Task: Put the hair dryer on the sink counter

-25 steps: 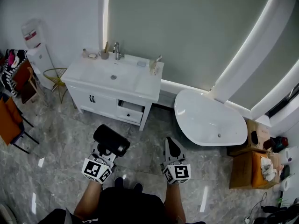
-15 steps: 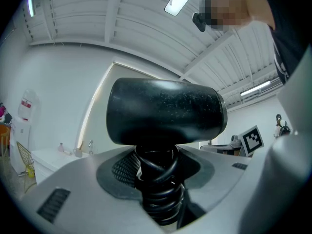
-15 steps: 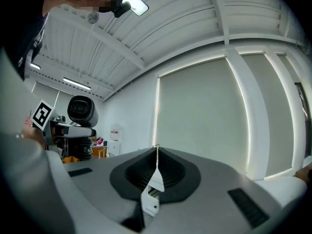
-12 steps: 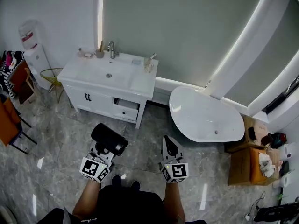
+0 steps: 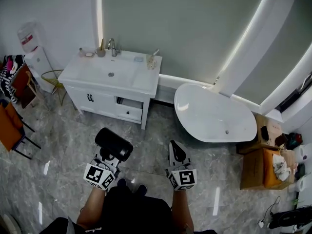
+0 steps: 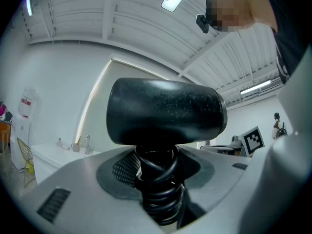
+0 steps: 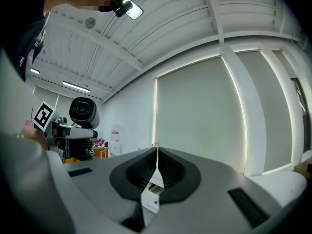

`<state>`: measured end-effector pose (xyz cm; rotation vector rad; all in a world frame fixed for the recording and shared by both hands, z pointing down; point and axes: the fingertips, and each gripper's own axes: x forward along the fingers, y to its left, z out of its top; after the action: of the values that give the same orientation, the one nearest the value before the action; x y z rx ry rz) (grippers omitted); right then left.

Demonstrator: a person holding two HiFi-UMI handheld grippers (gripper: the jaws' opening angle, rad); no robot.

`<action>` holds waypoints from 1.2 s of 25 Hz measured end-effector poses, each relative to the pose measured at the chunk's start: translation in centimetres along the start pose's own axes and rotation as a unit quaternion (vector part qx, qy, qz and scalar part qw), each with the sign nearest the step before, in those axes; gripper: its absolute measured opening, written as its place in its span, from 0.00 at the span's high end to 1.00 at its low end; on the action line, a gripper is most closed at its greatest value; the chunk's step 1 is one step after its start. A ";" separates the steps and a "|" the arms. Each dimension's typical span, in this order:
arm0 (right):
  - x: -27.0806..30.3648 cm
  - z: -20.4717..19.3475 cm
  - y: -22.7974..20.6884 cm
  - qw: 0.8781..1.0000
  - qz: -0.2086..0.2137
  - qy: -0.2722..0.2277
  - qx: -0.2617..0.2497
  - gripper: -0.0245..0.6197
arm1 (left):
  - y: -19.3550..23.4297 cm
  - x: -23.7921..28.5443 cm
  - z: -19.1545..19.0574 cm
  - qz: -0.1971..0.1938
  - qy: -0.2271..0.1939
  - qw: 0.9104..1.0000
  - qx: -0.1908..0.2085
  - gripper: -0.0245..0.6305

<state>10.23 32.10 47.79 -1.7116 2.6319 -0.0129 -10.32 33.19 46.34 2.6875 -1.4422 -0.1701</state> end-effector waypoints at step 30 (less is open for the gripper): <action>6.6 -1.5 -2.9 1.000 0.027 0.005 0.000 0.91 | 4.2 5.2 -2.0 0.028 -0.010 0.999 -0.016 0.64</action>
<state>10.22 24.92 49.34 -1.6449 2.6841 -0.0222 -10.58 26.59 48.59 2.6240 -1.5037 -0.2149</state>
